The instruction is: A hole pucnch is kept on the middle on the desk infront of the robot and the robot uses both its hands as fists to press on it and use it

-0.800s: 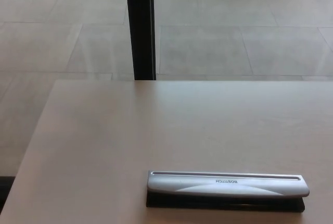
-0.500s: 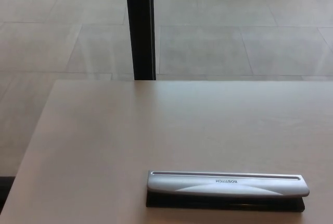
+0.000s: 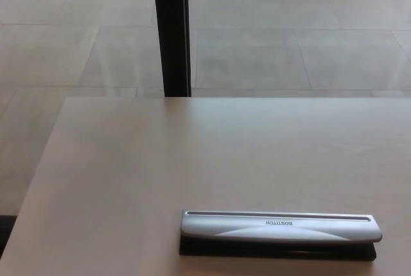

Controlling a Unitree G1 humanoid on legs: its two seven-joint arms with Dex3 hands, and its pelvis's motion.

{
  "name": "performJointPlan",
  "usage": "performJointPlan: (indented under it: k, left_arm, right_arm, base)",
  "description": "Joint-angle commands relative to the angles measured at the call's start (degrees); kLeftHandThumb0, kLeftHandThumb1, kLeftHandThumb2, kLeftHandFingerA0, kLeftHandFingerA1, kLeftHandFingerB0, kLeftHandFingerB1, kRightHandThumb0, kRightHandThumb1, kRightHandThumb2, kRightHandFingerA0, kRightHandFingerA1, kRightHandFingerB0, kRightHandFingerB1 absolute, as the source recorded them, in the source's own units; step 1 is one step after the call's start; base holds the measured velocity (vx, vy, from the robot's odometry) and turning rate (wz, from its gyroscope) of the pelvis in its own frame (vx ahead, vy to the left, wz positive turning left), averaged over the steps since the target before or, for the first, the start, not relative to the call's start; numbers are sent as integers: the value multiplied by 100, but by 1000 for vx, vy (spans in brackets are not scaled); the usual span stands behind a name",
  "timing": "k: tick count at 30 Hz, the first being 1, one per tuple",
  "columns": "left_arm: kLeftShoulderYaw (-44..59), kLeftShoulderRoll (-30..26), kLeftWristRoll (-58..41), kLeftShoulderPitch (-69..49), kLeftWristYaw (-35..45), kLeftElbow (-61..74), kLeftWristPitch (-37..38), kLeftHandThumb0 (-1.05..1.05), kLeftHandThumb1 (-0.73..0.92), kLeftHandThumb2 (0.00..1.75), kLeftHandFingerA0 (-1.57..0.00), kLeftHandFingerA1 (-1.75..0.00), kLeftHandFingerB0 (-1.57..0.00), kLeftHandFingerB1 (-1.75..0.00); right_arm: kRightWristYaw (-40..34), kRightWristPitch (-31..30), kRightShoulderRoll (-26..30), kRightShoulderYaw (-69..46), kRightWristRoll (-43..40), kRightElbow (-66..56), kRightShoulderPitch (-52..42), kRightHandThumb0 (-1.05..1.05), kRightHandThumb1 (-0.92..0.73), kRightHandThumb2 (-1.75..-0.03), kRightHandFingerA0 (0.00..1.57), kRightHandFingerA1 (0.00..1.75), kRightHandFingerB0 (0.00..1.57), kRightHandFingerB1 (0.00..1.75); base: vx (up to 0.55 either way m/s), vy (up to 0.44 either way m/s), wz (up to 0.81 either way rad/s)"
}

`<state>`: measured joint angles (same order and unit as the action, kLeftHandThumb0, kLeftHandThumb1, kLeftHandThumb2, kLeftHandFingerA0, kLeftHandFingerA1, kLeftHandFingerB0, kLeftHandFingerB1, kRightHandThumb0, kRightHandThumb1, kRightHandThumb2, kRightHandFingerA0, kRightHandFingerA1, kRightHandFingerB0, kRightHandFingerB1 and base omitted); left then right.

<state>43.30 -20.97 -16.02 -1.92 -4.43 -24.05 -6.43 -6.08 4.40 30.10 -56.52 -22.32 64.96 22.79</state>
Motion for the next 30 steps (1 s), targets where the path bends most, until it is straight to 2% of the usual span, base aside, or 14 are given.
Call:
performJointPlan:
  k: [1, 2, 3, 5, 6, 8, 12, 15, 16, 17, 18, 23, 27, 30]
  left_arm:
    - [289, -236, -1277, 1426, -1051, 2218, -1829, -32, 44, 75, -115, -88, -84, -63]
    - [255, -195, -1561, 1602, -981, 2499, -1908, -21, 45, 78, -106, -112, -74, -63]
    - [138, -107, -1854, 1782, -1018, 2962, -2036, -8, 60, 86, -90, -157, -66, -67]
    - [-133, 39, -1866, 2120, -1233, 3526, -2207, -1, 67, 87, -86, -169, -71, -75]
    - [-256, 151, -1785, 2252, -1291, 3682, -2149, -2, 75, 89, -82, -175, -68, -92]
    - [-422, 309, -1764, 2487, -1436, 3922, -2247, -4, 81, 93, -83, -175, -58, -128]
    - [-840, 692, -1417, 3003, -1685, 4137, -2281, -4, 81, 99, -88, -175, -52, -142]
    - [-1218, 1092, -1383, 3152, -1418, 4162, -1914, -6, 75, 105, -96, -175, -57, -135]
    - [-1564, 1263, -1208, 3074, -1254, 4302, -1806, -21, 66, 111, -121, -149, -75, -112]
    - [-1734, 1363, -1157, 3034, -1242, 4447, -1860, -15, 72, 99, -95, -175, -63, -141]
    - [-1873, 1452, -1111, 2991, -1236, 4558, -1875, -16, 72, 100, -95, -175, -70, -127]
    - [-2860, 1890, -1313, 2509, -705, 5067, -2118, -18, 59, 121, -100, -175, -69, -135]
    - [-3495, 2189, -1272, 2110, -240, 4996, -1962, -16, 60, 121, -97, -175, -65, -149]
    - [-4052, 2285, -1370, 1695, 313, 4817, -1985, -24, 65, 114, -97, -175, -75, -132]
  right_arm:
    - [-396, -1, 575, 132, -365, -626, 1101, -44, -56, -110, 78, 93, 36, 64]
    - [-307, 29, 570, 191, -351, -708, 1220, -55, -51, -107, 104, 103, 49, 70]
    - [-129, 93, 519, 332, -290, -903, 1301, -74, -43, -116, 146, 120, 100, 90]
    - [61, 123, 332, 547, -244, -1433, 1371, -84, -41, -113, 157, 113, 118, 84]
    - [123, 91, 217, 644, -254, -1747, 1369, -98, -41, -122, 153, 138, 127, 99]
    - [125, -73, -13, 860, -251, -2496, 1251, -104, -46, -120, 153, 149, 124, 107]
    - [76, -591, -562, 1315, -521, -4370, 945, -105, -42, -117, 152, 151, 131, 117]
    - [-107, -908, -1030, 1814, -620, -5966, 463, -79, -38, -118, 147, 144, 118, 119]
    - [-182, -1099, -1241, 2089, -685, -6633, 204, -63, -35, -131, 132, 163, 105, 124]
    - [-39, -1079, -1367, 2186, -845, -6844, 92, -53, -40, -130, 125, 170, 99, 125]
    - [26, -1115, -1445, 2282, -915, -7012, -20, -48, -49, -124, 123, 175, 94, 128]
    - [-102, -1308, -2179, 3217, -618, -7931, -833, -39, -64, -103, 103, 175, 73, 140]
    - [-89, -1356, -2584, 3797, -285, -8071, -1208, -32, -54, -123, 100, 175, 75, 143]
    - [161, -1605, -2683, 4253, -269, -8066, -1516, -27, -60, -116, 99, 175, 75, 130]
  base:
    - [0, 0, 0]
    - [0, 0, 0]
    - [0, 0, 0]
    - [0, 0, 0]
    - [0, 0, 0]
    - [0, 0, 0]
    - [0, 0, 0]
    - [0, 0, 0]
    - [0, 0, 0]
    - [0, 0, 0]
    - [0, 0, 0]
    - [0, 0, 0]
    - [0, 0, 0]
    - [0, 0, 0]
